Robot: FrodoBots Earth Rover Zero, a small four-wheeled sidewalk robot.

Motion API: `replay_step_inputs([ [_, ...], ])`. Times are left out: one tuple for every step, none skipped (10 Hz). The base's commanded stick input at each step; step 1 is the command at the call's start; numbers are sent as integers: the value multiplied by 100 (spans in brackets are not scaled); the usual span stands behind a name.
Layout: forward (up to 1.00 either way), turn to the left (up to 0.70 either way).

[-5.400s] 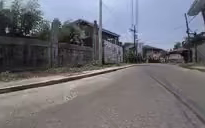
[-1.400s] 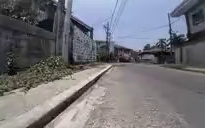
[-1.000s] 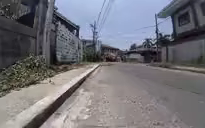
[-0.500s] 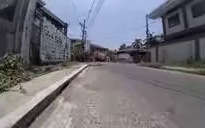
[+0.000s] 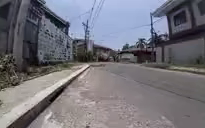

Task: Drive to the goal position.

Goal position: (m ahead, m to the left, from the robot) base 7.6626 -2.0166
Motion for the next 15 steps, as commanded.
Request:
replay_step_inputs([
  [100, 0],
  [100, 0],
  [100, 0],
  [100, -2],
  [100, -22],
  [100, -33],
  [100, -40],
  [100, -40],
  [100, -40],
  [100, -34],
  [100, -23],
  [100, -6],
  [100, -4],
  [100, -4],
  [100, -4],
])
